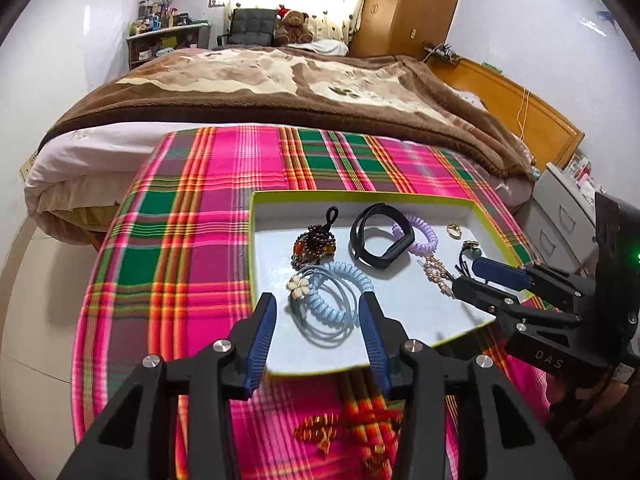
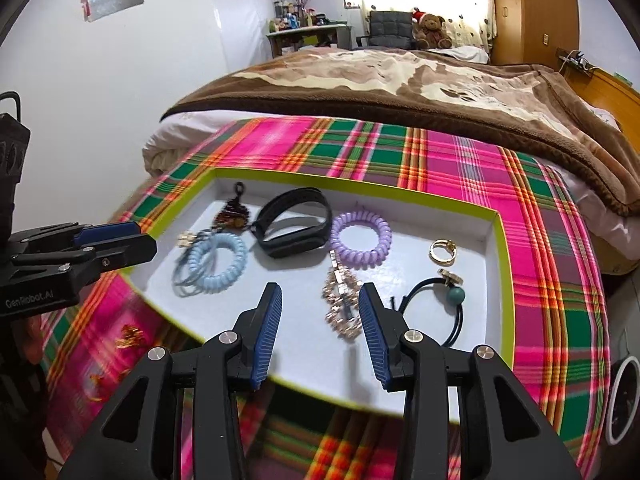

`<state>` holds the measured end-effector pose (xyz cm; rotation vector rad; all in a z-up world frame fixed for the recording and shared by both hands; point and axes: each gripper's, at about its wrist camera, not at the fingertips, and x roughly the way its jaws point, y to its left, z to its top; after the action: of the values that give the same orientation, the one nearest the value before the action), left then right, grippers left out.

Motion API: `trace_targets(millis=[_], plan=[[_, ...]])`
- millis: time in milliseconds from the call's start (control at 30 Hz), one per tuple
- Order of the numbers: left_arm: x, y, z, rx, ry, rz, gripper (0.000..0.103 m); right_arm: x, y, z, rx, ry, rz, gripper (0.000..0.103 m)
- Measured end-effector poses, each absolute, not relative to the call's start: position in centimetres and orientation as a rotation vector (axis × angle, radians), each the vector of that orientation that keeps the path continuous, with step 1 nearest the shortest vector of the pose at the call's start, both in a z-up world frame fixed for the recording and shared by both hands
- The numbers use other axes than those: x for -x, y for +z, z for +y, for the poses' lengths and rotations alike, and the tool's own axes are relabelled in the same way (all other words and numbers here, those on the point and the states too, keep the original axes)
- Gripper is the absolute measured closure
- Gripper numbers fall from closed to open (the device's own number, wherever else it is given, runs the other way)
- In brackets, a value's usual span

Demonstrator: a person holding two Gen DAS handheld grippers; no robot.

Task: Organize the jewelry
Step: 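Move both tools back to the red beaded bracelets on the plaid cloth, then close the right tool on a red beaded bracelet while the left tool grasps the red cord bracelet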

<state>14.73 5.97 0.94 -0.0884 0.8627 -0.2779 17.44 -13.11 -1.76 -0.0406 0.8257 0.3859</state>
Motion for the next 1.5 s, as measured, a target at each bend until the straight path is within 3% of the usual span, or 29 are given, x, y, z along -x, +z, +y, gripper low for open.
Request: trace_targets(millis=[467, 1133, 1200, 1267, 1500], plan=[[-9.6, 0.6, 10.0, 0.166, -0.198, 0.832, 0.057, -9.9, -1.3, -8.6, 0.011, 0.559, 0.806, 0.062], [-6.6, 0.0, 12.4, 0.182, -0.204, 0.823, 0.056, -7.2, -5.3, -2.8, 0.053, 0.523, 0.883, 0.062], [-6.5, 0.1, 12.5, 0.183, -0.211, 0.819, 0.056, -7.1, -5.3, -2.7, 0.055, 0.514, 0.88, 0.068], [-6.5, 0.1, 12.5, 0.184, -0.213, 0.82, 0.056, -7.1, -5.3, -2.7, 0.062, 0.498, 0.878, 0.086], [-6.7, 0.1, 12.3, 0.185, -0.224, 0.824, 0.056, -6.8, -5.0, -3.4, 0.053, 0.48, 0.862, 0.087]])
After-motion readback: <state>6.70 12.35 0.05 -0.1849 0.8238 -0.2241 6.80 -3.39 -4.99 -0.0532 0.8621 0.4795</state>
